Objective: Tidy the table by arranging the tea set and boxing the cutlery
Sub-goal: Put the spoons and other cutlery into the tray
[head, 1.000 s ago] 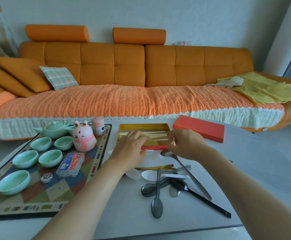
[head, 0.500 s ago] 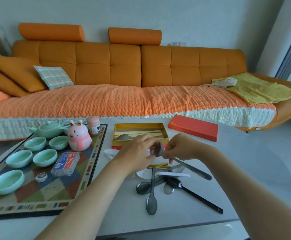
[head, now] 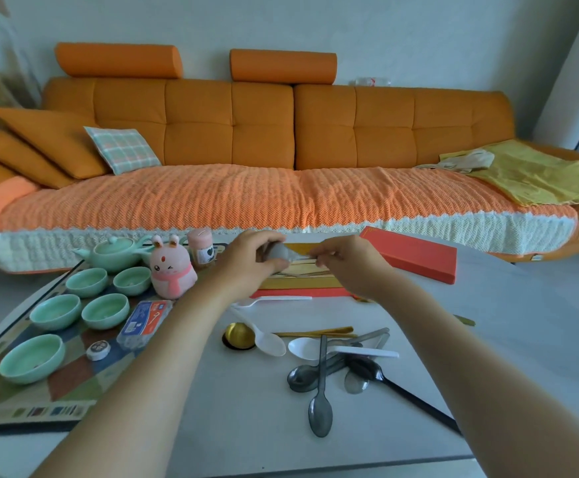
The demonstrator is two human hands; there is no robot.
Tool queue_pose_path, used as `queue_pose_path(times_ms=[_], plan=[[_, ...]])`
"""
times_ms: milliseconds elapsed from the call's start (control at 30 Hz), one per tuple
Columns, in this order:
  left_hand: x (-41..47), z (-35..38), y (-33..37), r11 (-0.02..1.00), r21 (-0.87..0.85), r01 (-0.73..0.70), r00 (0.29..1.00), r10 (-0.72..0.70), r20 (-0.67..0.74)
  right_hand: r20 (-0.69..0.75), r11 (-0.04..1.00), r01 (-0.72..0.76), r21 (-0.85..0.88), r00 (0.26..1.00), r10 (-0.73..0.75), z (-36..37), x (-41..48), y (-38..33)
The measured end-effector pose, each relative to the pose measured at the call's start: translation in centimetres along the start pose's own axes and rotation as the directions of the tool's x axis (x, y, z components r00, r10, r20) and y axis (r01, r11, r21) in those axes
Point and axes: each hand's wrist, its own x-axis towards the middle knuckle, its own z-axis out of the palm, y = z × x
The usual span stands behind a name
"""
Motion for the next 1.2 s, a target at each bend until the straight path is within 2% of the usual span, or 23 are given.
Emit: queue_pose_path(times_ms=[133, 300, 500, 733, 967, 1100, 1200], plan=[[0.0, -0.2, -1.8, 0.996, 0.071, 0.054, 0.997, -0.05, -0.054, 0.003, 1.0, -0.012, 0.005, 1.0, 0.012, 1.9, 1.3, -0.6], [-0.1, 0.2, -3.5, 0.958, 0.282, 0.061, 0.998, -0.053, -0.038, 0.075, 0.999, -0.043, -0.032, 0.996, 0.045, 3.8, 2.6, -0.3], [-0.3, 0.7, -3.5, 0.925, 0.379, 0.006, 0.996, -0.039, 0.081, 0.092, 0.994, -0.039, -0.106, 0.995, 0.049, 4.4, 3.5, 0.5], [-0.9, 1.6, -3.2, 0.863, 0.502, -0.054, 0.98, -0.05, 0.191, 0.177, 0.97, 0.127, -0.207, 0.98, -0.09, 5.1, 3.3, 0.6], [-1.5, 1.2, -3.5, 0.858, 0.511, -0.052, 0.975, -0.068, 0.214, 0.139, 0.959, 0.173, -0.226, 0.98, -0.144, 4.5, 1.9, 1.2], [-1.7, 1.3, -3.5, 0.847, 0.528, -0.065, 0.97, -0.07, 0.233, 0.207, 0.94, 0.202, -0.276, 0.967, -0.147, 4.0, 0.8, 1.2], [-1.9, 1.4, -3.3, 0.825, 0.558, -0.084, 0.976, -0.045, 0.213, 0.134, 0.925, 0.266, -0.272, 0.962, -0.237, 3.7, 0.1, 1.3]])
